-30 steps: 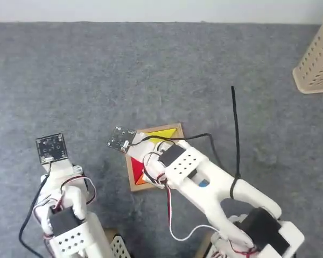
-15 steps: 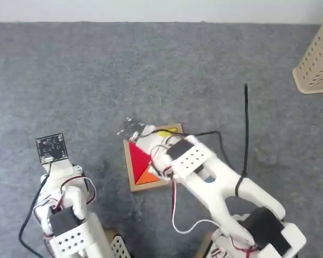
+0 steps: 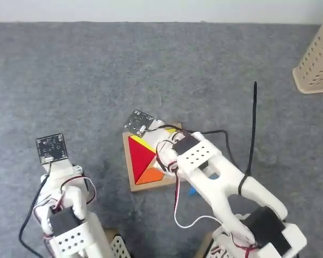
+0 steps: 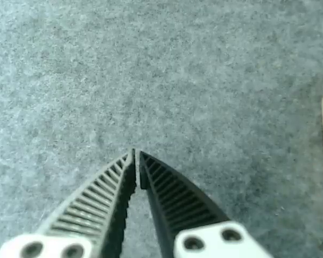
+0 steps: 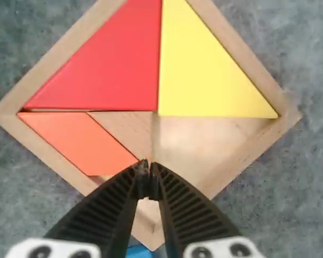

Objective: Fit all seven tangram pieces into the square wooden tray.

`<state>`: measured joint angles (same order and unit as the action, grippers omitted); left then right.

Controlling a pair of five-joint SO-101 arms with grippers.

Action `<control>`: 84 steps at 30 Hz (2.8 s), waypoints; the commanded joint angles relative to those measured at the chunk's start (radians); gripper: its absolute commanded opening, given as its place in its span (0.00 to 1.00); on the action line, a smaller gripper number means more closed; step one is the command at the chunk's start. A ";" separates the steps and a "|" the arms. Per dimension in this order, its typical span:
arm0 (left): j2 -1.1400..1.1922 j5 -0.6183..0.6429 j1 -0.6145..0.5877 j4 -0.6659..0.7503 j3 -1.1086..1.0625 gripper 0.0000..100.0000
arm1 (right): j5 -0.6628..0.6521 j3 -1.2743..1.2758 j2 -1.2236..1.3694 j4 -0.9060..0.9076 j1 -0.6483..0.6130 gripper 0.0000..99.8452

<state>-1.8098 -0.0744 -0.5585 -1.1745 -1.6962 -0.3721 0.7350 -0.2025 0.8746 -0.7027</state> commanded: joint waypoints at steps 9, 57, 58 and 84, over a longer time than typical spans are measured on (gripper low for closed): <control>-0.008 0.014 0.003 -0.006 0.010 0.01 | 0.104 -0.008 -0.061 0.016 0.145 0.01; -0.008 0.014 0.003 -0.006 0.010 0.01 | 0.098 0.044 -0.061 0.005 0.157 0.01; -0.008 0.014 0.003 -0.006 0.010 0.01 | 0.098 0.044 -0.061 0.005 0.157 0.01; -0.008 0.014 0.003 -0.006 0.010 0.01 | 0.098 0.046 -0.061 0.005 0.157 0.01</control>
<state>-1.8098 -0.0744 -0.5585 -1.1745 -1.6962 -0.2785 0.7871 -0.2025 0.8746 -0.5524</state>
